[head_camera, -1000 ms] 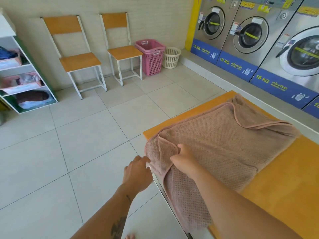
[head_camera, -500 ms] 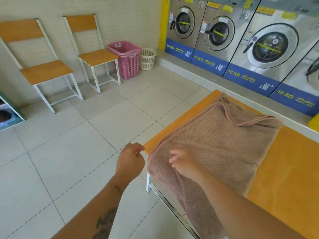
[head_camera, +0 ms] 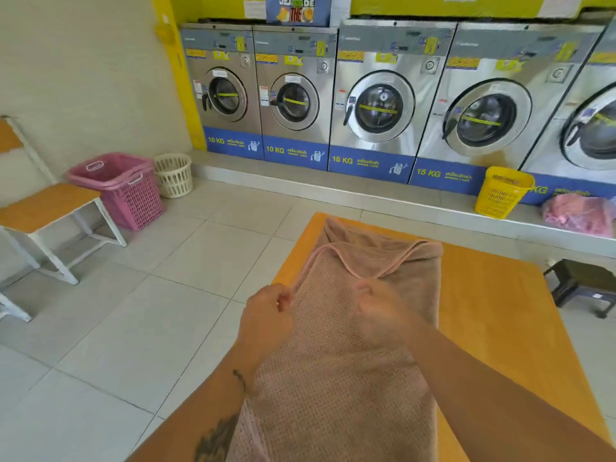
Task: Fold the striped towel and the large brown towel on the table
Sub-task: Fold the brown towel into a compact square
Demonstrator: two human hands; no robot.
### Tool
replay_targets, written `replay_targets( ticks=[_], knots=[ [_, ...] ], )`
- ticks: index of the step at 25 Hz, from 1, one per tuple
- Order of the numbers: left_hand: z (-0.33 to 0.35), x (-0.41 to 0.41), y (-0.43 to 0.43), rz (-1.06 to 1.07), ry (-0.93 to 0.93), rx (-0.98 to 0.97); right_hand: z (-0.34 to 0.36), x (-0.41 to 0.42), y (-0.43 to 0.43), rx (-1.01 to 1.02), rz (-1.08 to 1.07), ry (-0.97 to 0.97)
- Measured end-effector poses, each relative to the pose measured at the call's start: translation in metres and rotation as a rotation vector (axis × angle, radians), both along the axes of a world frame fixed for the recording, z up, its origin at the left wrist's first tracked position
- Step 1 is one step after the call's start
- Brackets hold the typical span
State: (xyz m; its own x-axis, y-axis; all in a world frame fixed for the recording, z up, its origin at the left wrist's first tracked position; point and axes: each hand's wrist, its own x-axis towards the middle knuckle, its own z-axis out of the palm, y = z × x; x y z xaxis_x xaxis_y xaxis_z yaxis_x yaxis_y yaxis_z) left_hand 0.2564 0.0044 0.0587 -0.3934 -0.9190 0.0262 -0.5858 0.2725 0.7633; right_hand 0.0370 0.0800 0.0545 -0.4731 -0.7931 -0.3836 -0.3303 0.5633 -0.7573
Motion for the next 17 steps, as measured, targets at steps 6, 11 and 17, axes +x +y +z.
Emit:
replay_targets(
  ticks=[6, 11, 17],
  knots=[
    [-0.021, -0.071, -0.085, -0.282, 0.031, -0.005, -0.019, -0.054, -0.059, -0.025, -0.454, -0.007],
    [-0.058, -0.124, -0.160, -0.719, -0.059, 0.085, -0.057, -0.097, -0.105, -0.134, -0.985, -0.177],
    [-0.069, -0.142, -0.213, -1.106, -0.253, -0.007, -0.008, -0.092, -0.202, -0.079, -0.984, -0.009]
  ],
)
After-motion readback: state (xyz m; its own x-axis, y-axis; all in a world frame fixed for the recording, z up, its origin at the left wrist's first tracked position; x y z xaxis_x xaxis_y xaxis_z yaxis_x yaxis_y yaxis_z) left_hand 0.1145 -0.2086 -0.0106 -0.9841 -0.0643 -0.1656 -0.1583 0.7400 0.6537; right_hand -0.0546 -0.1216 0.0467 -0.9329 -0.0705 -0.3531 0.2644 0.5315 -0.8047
